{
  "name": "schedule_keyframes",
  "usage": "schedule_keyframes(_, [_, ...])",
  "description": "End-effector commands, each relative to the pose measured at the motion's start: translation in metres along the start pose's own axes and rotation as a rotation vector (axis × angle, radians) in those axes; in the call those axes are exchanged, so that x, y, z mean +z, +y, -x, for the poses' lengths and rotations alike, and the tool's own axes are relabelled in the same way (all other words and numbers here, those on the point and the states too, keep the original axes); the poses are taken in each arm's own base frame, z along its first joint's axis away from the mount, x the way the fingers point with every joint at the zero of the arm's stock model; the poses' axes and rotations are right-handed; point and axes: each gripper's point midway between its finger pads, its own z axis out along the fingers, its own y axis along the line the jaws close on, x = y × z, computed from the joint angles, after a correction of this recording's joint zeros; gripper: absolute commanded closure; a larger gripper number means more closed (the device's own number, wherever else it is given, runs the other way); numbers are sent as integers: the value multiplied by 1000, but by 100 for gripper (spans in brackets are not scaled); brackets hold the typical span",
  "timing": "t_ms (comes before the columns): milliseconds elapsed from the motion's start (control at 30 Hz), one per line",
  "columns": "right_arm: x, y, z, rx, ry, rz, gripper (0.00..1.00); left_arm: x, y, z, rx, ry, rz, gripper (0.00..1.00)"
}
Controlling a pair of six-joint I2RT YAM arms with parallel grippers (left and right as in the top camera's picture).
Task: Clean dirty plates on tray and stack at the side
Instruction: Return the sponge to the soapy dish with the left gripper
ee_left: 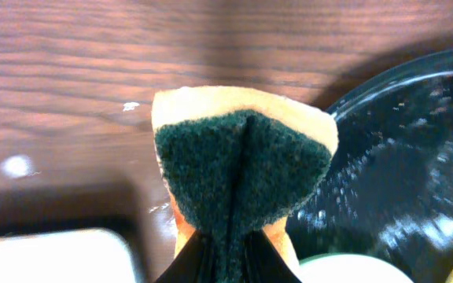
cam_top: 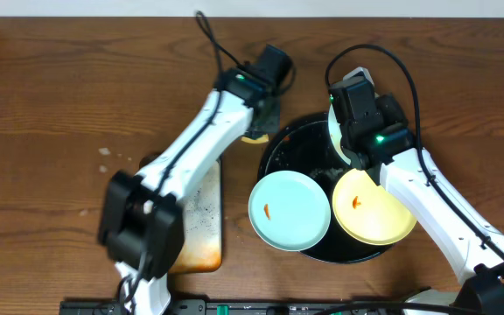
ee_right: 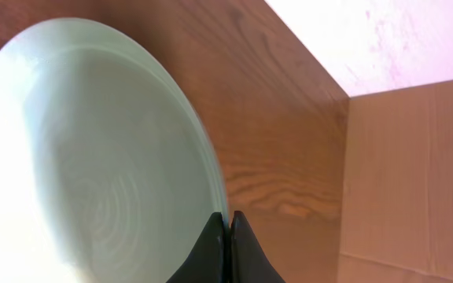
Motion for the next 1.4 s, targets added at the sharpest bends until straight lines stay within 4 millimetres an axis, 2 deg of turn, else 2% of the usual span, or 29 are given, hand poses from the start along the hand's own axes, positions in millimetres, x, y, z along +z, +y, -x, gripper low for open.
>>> schedule_keyframes(0, [-13,-6,16,30,-62,5,99,-56,16,4,-28,-68,-15,86])
schedule_keyframes(167, [-14,-4,20,36,-77,16,99,-85,62,-29,-72,27,95,84])
schedule_keyframes(267, [-14,-4,21,9,-80,14,99,-93,92,-53,-99,99,189,84])
schedule_keyframes(433, [-21,0,26,-107,-97,-4,99,-92,117,-82,-149,163,230,85])
schedule_keyframes(667, [-35,13,34,-138,-131,-10,99,-87,145,-114,-254,146,257,84])
schedule_keyframes(833, [-48,3,35,-150,-121,-130,99,-85,157,-128,-292,107,247,83])
schedule_keyframes(867, [-50,1,36,-150,-122,-148,99,-84,158,-130,-294,106,247,79])
schedule_keyframes(933, [-56,-1,39,-148,-129,-182,99,-83,159,-133,-295,102,246,78])
schedule_keyframes(1100, [-66,9,43,-168,-153,-178,99,-71,159,-135,-303,100,245,76])
schedule_keyframes(1367, [-66,9,43,-169,-156,-177,99,-63,160,-140,-309,108,249,74])
